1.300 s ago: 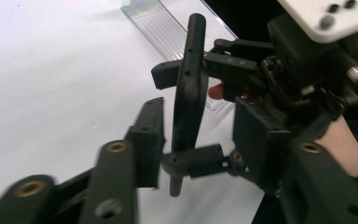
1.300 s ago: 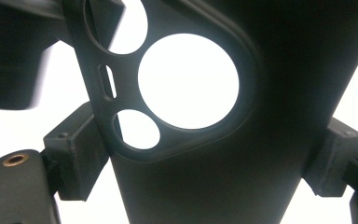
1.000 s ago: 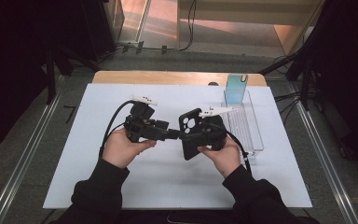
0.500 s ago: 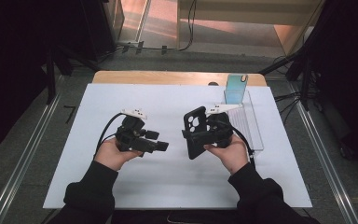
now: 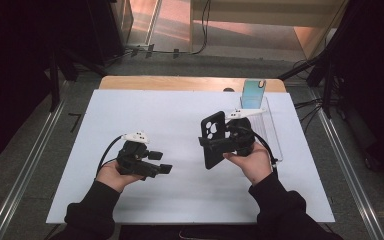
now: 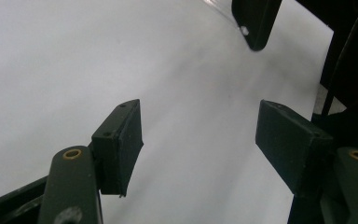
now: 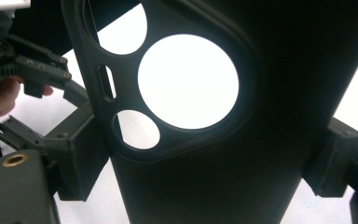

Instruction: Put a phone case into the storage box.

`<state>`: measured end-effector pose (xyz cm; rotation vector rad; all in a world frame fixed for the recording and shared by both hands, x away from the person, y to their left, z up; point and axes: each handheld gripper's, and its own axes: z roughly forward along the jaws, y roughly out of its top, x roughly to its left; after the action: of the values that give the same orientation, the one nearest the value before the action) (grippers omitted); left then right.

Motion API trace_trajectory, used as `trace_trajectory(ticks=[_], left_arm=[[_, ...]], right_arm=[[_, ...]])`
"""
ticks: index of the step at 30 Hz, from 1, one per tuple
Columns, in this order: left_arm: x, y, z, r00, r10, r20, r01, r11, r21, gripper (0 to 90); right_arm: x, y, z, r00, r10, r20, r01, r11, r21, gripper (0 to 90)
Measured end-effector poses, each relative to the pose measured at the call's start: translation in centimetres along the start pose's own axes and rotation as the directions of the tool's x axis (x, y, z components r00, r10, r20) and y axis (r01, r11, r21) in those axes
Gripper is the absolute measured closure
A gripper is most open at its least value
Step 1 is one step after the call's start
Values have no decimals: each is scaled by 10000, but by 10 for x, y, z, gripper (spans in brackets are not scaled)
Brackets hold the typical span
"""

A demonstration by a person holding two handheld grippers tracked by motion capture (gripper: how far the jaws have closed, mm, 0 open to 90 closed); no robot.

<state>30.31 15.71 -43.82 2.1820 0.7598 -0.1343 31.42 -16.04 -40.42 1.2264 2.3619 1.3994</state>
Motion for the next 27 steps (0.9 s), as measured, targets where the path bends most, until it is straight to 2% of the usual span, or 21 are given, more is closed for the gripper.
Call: trace_trajectory(ticks=[9,16,27], left_arm=[[-1,-19,-5,9998,26,-193,-28,9999,-98,314],[-1,-27,-10,9991,-145,-393,141,9998,-113,314],[1,-33,-17,9967,-424,-695,404,9987,-302,314]], right_arm=[[-7,8,-17,9994,215,265,-213,9997,-85,131],[-19,17,-38,9965,608,576,-575,9967,-579,131],[-43,26,-62,9843,988,1465,-838,9909,-1054,131]])
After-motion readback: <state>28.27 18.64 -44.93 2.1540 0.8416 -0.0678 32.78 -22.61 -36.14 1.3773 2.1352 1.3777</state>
